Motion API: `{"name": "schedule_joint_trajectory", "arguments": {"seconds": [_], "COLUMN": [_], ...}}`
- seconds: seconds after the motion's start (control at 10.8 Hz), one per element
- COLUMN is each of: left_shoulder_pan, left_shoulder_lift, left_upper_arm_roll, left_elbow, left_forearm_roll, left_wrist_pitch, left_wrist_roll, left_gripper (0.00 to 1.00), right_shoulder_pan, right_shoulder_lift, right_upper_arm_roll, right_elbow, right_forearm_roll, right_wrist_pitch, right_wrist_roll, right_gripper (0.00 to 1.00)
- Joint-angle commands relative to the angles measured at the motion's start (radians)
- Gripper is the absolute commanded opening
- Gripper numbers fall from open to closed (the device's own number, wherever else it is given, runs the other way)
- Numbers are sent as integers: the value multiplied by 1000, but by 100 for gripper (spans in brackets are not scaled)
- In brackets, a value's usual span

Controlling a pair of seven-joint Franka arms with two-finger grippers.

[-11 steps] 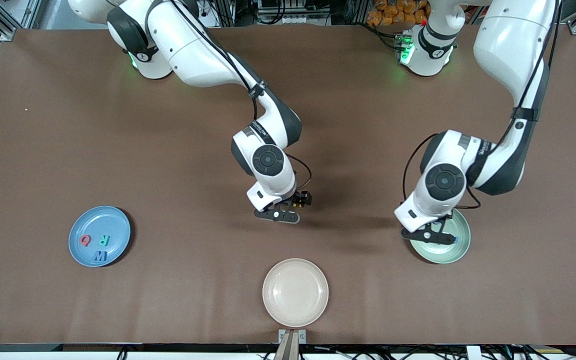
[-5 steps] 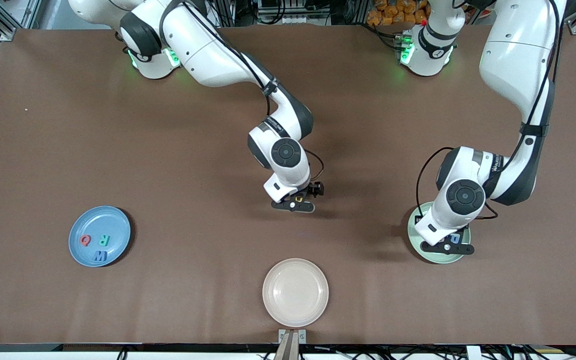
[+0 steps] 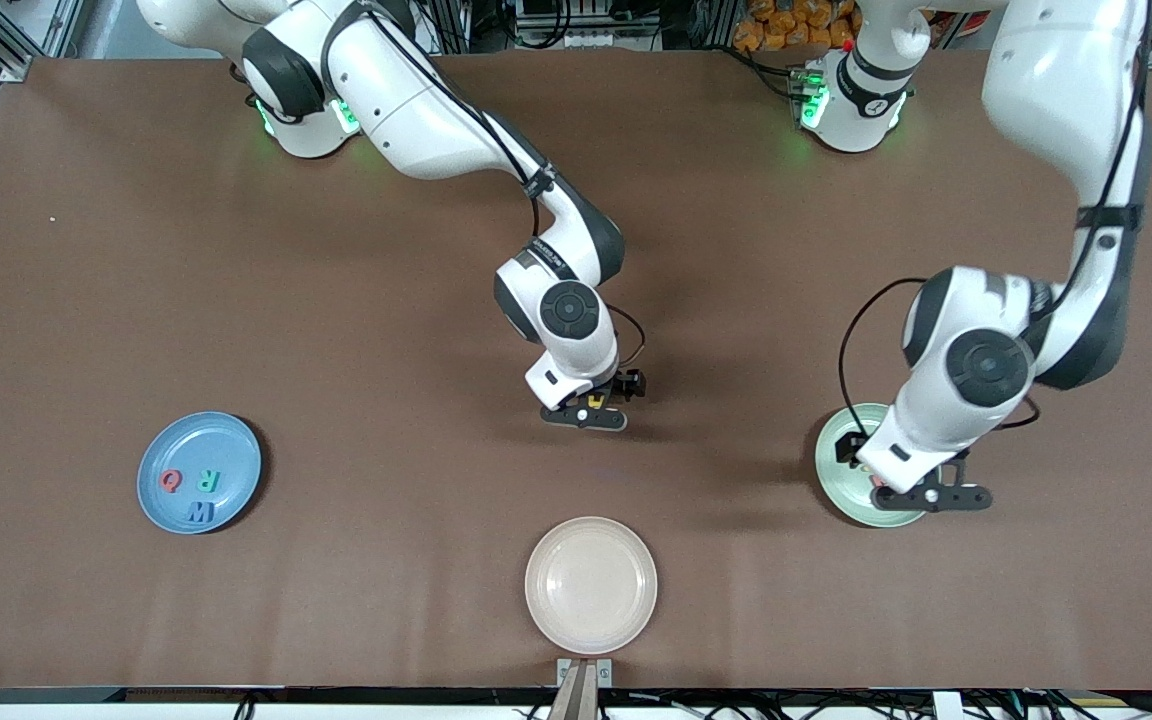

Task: Sort uppercase to blue plate, lowercase to green plate
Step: 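Release the u on the green plate while the right gripper grasps the H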

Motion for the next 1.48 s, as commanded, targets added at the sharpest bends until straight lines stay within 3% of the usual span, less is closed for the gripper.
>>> {"name": "schedule_joint_trajectory", "arguments": {"seconds": [0.0,0.28,0.74,0.83,0.92,1.39], "left_shoulder_pan": [-8,26,27,27,26,16], "left_shoulder_lift": [-177,-340,-481,-477,-472,-471], "left_upper_arm_roll": [12,1,13,13,16,10], "left_elbow": [-36,-36,-18,20,45,47], "left_forearm_roll": [-78,-200,-193,-202,-204,-208], "left_wrist_pitch": [-126,-237,-381,-442,-479,-502], "left_wrist_roll": [4,3,4,4,4,6], "left_gripper": [100,100,100,100,100,100], "right_shoulder_pan": [-4,-4,-3,-6,-10,-26], "right_shoulder_lift": [24,30,41,41,41,29], "right_upper_arm_roll": [1,0,1,1,1,0], "right_elbow": [41,39,39,39,39,36], "right_forearm_roll": [-2,-5,-29,-40,-40,-71], "right_wrist_pitch": [-5,-5,-5,-5,-5,-11], "right_wrist_roll": [10,10,9,6,7,-30], "right_gripper": [100,100,100,58,1,0]}}
